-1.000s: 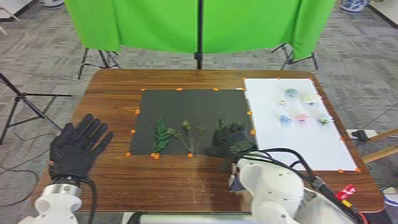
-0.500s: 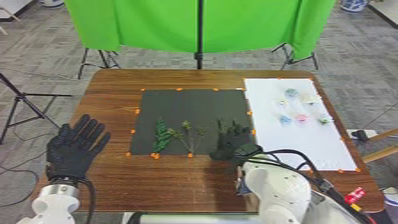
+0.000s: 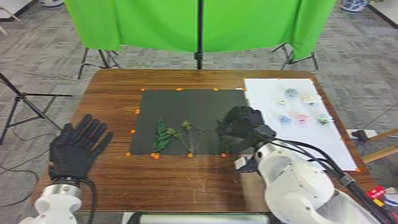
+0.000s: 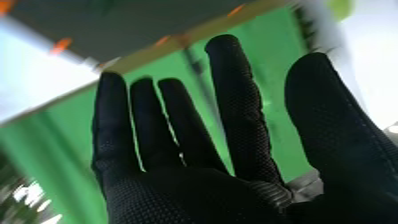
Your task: Arrange flowers
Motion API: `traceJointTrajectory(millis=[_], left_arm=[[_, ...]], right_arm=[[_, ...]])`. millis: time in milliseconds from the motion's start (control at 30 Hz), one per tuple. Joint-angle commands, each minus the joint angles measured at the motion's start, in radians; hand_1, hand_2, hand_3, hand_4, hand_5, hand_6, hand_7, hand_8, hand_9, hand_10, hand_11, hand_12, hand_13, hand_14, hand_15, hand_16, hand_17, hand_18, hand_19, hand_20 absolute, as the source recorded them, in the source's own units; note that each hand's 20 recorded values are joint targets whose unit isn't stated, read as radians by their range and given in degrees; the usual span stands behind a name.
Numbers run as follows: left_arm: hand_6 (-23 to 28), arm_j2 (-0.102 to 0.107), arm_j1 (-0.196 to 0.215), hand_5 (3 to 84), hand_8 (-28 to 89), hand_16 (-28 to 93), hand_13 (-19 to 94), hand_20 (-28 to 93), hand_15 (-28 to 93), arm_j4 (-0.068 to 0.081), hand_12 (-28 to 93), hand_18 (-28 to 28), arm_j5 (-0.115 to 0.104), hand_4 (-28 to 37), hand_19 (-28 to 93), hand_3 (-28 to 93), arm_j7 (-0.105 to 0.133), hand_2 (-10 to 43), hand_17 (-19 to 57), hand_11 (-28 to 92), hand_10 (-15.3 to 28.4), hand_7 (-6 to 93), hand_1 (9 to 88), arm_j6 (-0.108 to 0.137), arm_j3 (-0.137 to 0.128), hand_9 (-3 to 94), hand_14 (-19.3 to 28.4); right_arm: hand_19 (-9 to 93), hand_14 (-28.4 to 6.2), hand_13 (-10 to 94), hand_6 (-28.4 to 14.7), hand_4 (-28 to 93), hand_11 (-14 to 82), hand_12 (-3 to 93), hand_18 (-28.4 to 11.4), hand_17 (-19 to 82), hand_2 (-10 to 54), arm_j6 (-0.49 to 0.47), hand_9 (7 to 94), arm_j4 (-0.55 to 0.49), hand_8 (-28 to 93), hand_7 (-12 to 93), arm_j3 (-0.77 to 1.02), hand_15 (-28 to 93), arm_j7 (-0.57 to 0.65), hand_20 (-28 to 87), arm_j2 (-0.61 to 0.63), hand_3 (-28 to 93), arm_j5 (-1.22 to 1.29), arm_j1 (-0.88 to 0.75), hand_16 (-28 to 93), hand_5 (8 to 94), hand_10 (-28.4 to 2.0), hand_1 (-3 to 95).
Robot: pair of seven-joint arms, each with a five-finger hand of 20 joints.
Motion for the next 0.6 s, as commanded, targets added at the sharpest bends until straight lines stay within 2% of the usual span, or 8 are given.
traceJointTrajectory(millis=[33, 133, 267, 367, 433, 500, 600], left_arm=[[6.9, 0.013, -0.013, 48.7, -11, -7, 33, 14, 44, 0.006, 13, 14.2, 0.038, -28.3, 35, 74, -0.003, 16.0, -3.3, 29, 14.7, 21.3, 30.3, -0.015, 0.011, 42.7, 14.1], [6.9, 0.015, -0.017, 48.6, -11, -7, 33, 14, 44, 0.003, 13, 14.2, 0.057, -28.3, 35, 74, 0.006, 16.1, -3.3, 29, 14.7, 21.4, 30.3, -0.010, 0.011, 42.6, 14.1], [6.9, 0.021, -0.029, 48.6, -11, -6, 33, 14, 44, 0.004, 13, 14.2, 0.069, -28.3, 35, 74, 0.006, 16.0, -3.3, 28, 14.7, 21.3, 30.2, -0.008, 0.017, 42.6, 14.1], [6.9, 0.025, -0.043, 48.6, -11, -7, 33, 14, 44, 0.006, 13, 14.2, 0.083, -28.3, 35, 74, 0.009, 16.0, -3.2, 28, 14.7, 21.1, 30.2, -0.011, 0.025, 42.5, 14.1], [6.9, 0.024, -0.049, 48.5, -11, -7, 33, 13, 43, 0.006, 13, 14.1, 0.085, -28.3, 35, 74, 0.008, 15.9, -3.3, 28, 14.7, 21.1, 30.3, -0.015, 0.028, 42.5, 14.1], [6.9, 0.022, -0.047, 48.6, -10, -7, 33, 13, 43, 0.004, 13, 14.1, 0.081, -28.3, 35, 74, 0.009, 15.9, -3.3, 28, 14.7, 21.1, 30.3, -0.009, 0.031, 42.5, 14.1], [6.9, 0.016, -0.045, 48.5, -10, -6, 33, 14, 43, 0.004, 13, 14.1, 0.070, -28.3, 35, 74, 0.009, 15.9, -3.3, 28, 14.7, 21.3, 30.3, -0.008, 0.036, 42.4, 14.1]], right_arm=[[55, -21.0, 32, -3.7, -22, 9.6, 12.7, -22.3, 12, 0.3, -0.064, 43.7, 0.091, -11, 14, 0.135, 36, 0.036, 8, 0.101, 78, 0.134, 0.056, 5, 52.0, -22.9, 34.9], [56, -20.9, 32, -5.0, -23, 10.1, 12.9, -22.5, 15, -2.1, -0.085, 41.9, 0.128, -11, 14, 0.141, 36, 0.028, 8, 0.127, 79, 0.101, 0.066, 5, 46.4, -23.1, 37.7], [60, -20.2, 31, -5.5, -25, 10.1, 12.8, -22.9, 16, -5.2, -0.130, 38.9, 0.171, -11, 15, 0.143, 36, 0.035, 10, 0.139, 80, 0.071, 0.089, 5, 44.3, -22.0, 41.8], [60, -20.3, 30, -5.5, -25, 9.9, 12.7, -23.0, 16, -5.8, -0.115, 38.0, 0.183, -11, 15, 0.145, 36, 0.036, 10, 0.152, 81, 0.030, 0.087, 5, 44.1, -21.6, 43.3], [60, -20.1, 28, -5.3, -26, 9.6, 12.6, -22.6, 15, -5.9, -0.117, 37.0, 0.174, -12, 16, 0.168, 36, 0.035, 10, 0.152, 82, 0.039, 0.074, 5, 44.2, -21.7, 43.6], [60, -20.1, 28, -5.4, -26, 9.7, 12.6, -22.5, 15, -5.0, -0.107, 36.8, 0.170, -12, 16, 0.168, 36, 0.044, 11, 0.153, 82, 0.038, 0.076, 5, 44.3, -21.6, 42.8], [60, -20.2, 27, -5.5, -26, 9.6, 12.6, -22.4, 15, -3.9, -0.152, 37.2, 0.190, -12, 15, 0.158, 36, 0.047, 11, 0.149, 81, 0.017, 0.095, 5, 45.5, -21.8, 41.6]])
